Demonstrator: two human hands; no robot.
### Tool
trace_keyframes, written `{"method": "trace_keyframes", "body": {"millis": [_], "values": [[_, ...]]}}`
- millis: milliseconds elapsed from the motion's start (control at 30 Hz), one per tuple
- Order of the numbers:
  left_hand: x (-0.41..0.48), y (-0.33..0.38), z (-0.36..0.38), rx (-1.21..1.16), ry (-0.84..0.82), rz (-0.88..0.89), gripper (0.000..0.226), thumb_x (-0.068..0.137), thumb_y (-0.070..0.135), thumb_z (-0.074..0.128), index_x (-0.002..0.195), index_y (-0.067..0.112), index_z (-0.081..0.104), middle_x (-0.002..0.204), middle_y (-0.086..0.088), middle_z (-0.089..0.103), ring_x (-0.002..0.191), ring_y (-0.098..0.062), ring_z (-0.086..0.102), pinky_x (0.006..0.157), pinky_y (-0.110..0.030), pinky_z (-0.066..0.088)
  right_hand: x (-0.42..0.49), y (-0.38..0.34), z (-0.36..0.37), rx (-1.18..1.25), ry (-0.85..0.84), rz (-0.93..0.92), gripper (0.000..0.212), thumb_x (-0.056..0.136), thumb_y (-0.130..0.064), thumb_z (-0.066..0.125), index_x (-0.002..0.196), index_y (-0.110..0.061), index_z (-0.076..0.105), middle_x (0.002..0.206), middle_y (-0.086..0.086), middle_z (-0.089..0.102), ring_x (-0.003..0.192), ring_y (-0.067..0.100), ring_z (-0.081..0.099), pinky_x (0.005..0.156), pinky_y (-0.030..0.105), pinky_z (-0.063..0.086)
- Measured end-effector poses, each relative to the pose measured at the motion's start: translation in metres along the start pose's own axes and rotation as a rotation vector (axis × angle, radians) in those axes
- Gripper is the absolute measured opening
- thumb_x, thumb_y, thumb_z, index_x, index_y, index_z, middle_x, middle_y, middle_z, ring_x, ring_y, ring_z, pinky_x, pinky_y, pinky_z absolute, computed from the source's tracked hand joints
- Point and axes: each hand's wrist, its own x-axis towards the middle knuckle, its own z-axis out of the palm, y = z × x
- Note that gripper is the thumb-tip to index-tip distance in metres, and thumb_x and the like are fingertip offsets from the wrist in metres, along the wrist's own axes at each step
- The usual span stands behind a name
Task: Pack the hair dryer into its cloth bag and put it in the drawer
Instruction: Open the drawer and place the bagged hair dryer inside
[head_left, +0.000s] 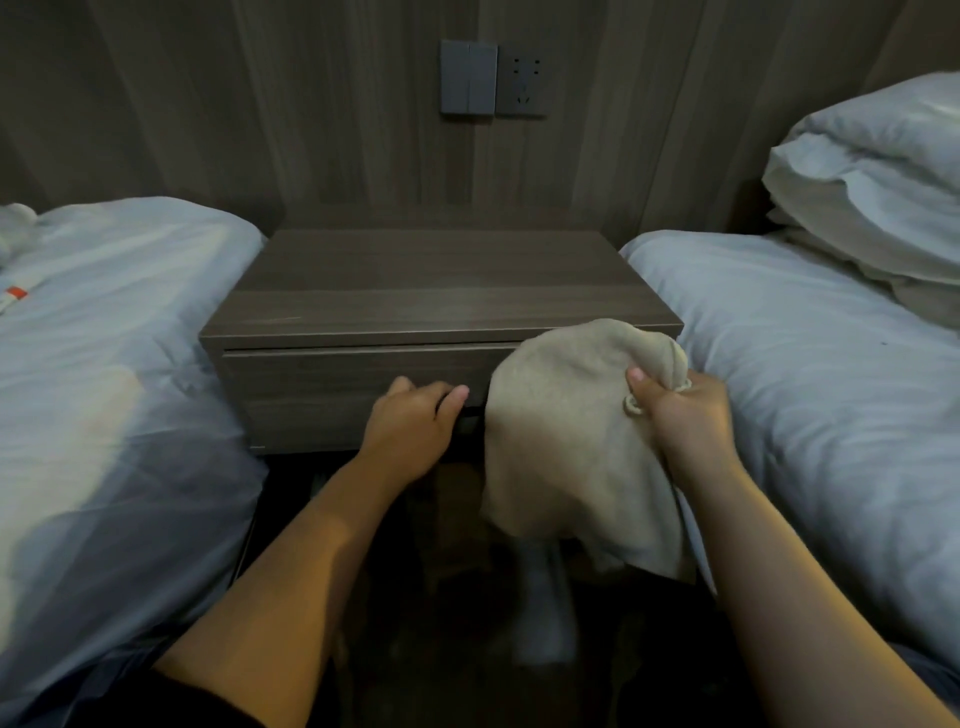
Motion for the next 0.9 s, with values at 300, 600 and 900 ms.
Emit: {"method": "trace_keyframes", "body": {"millis": [300,600,900], "values": [[-0.020,0.018,-0.041,0.061,0.360,0.336,0.035,0.095,0.026,0.040,0.109,0.010,0.067,0.108,-0.006,0.068,0.104,-0.022,0.056,0.088,-0.034,0.044,-0.008,-0.020,-0.010,0.248,-0.100,0.129,0.004,0.084,-0.011,0.064,0.080,-0.013,0.065,0.081,0.005,0.068,0.074,0.017,0.065,0.063,0.030,0.051],[-0.019,0.017,-0.069,-0.366,-0.017,-0.104,0.053,0.098,0.051,0.020,0.093,0.032,0.070,0.089,0.008,0.071,0.097,-0.012,0.061,0.098,-0.042,0.041,-0.005,-0.022,-0.009,0.658,-0.124,0.398,0.031,0.083,-0.022,0.064,0.110,-0.008,0.065,0.110,0.011,0.070,0.094,0.025,0.070,0.082,0.042,0.056],[-0.027,0.022,-0.088,-0.793,-0.306,-0.276,0.043,0.090,0.062,0.033,0.094,0.034,0.066,0.087,0.002,0.070,0.074,-0.011,0.067,0.069,-0.024,0.053,-0.003,-0.052,0.012,0.694,-0.130,0.482,0.034,0.089,-0.012,0.057,0.123,-0.005,0.056,0.108,0.015,0.068,0.092,0.028,0.066,0.069,0.041,0.054]]}}
